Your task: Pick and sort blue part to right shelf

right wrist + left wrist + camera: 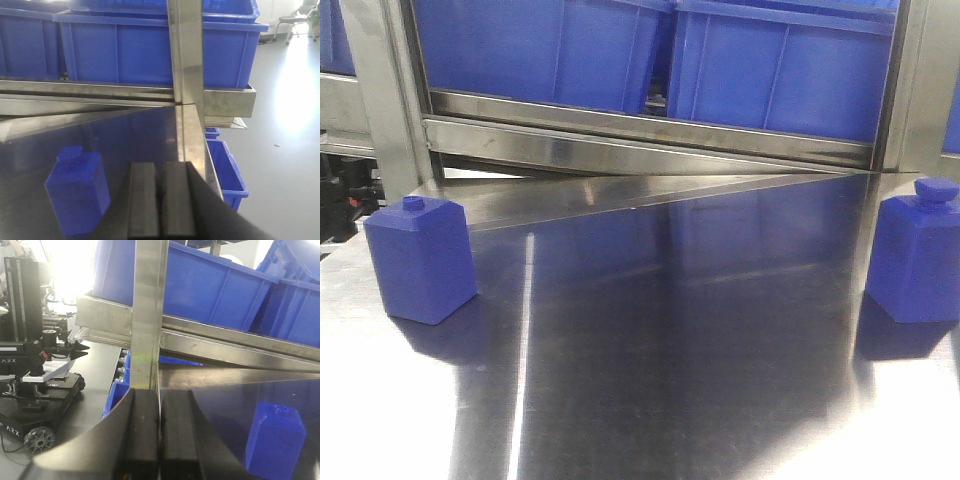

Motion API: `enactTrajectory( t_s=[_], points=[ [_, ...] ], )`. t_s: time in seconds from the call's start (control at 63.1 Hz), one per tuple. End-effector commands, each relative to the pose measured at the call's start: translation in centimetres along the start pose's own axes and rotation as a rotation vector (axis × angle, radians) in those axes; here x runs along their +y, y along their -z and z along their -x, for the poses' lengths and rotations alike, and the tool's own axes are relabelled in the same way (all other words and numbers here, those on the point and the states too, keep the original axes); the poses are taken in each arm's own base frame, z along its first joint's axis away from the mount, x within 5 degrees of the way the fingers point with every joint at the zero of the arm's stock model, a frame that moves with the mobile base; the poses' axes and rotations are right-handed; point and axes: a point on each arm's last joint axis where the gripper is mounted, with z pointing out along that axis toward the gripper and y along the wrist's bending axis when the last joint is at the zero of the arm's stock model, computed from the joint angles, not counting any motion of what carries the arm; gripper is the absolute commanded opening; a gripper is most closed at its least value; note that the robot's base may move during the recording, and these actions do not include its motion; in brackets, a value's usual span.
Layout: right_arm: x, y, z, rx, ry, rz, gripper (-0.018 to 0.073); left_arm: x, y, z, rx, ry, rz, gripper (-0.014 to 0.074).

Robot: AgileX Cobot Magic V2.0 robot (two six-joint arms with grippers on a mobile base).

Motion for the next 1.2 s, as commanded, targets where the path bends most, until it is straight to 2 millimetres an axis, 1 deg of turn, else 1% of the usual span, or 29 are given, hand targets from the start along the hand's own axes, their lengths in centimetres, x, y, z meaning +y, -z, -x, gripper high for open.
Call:
enactTrajectory(
  t_s=[0.0,0.111,0.206,0.253,0.285,0.317,0.396,0.459,0.539,0.586,0.665,0.744,0.855,0.935,1.03,1.188],
  points=[
    [0.2,0.3,1.7,-0.124,0.007,0.011,0.0033,0.0,0.1,0.4,-0.117,0.006,-0.011,0.0125],
    [0.2,0.3,1.7,-0.124,0.007,0.011,0.0033,-0.1,0.3,1.5,-0.198,0.024,-0.015,0.0125],
    [0.2,0.3,1.7,-0.125,0.007,0.011,0.0033,-0.3,0.5,3.1,-0.207,0.024,-0.02,0.0125],
    [0.2,0.3,1.7,-0.125,0.007,0.011,0.0033,-0.4,0.6,3.8,-0.18,0.024,-0.023,0.0125],
    [0.2,0.3,1.7,-0.125,0.007,0.011,0.0033,-0.6,0.8,5.0,-0.174,0.024,-0.027,0.0127],
    [0.2,0.3,1.7,-0.125,0.007,0.011,0.0033,-0.7,0.8,5.6,-0.138,0.023,-0.027,0.0127],
    [0.2,0.3,1.7,-0.125,0.007,0.011,0.0033,-1.0,1.0,8.0,-0.089,0.021,-0.031,0.0128],
    [0.2,0.3,1.7,-0.125,0.007,0.011,0.0033,-1.3,0.9,9.8,-0.035,0.02,-0.032,0.0129],
    [0.2,0.3,1.7,-0.125,0.007,0.011,0.0033,-1.6,0.4,11.3,0.043,0.024,-0.032,0.0154],
    [0.2,0.3,1.7,-0.125,0.007,0.011,0.0033,-1.8,-0.2,12.3,0.1,0.032,-0.033,0.0202],
    [0.2,0.3,1.7,-0.125,0.007,0.011,0.0033,-2.1,-1.3,13.2,0.188,0.055,-0.04,0.0292],
    [0.2,0.3,1.7,-0.125,0.007,0.011,0.0033,-2.3,-2.5,13.6,0.26,0.067,-0.054,0.0398],
    [0.2,0.3,1.7,-0.125,0.007,0.011,0.0033,-2.9,-4.2,13.8,0.356,0.015,-0.108,0.0514],
    [0.2,0.3,1.7,-0.125,0.007,0.011,0.0033,-3.3,-5.6,13.8,0.449,0.026,-0.143,0.0554],
    [0.2,0.3,1.7,-0.125,0.007,0.011,0.0033,-3.8,-7.2,13.9,0.575,0.02,-0.188,0.0579],
    [0.2,0.3,1.7,-0.125,0.007,0.011,0.0033,-4.9,-10.4,14.4,0.762,0.051,-0.292,0.058]
  ],
)
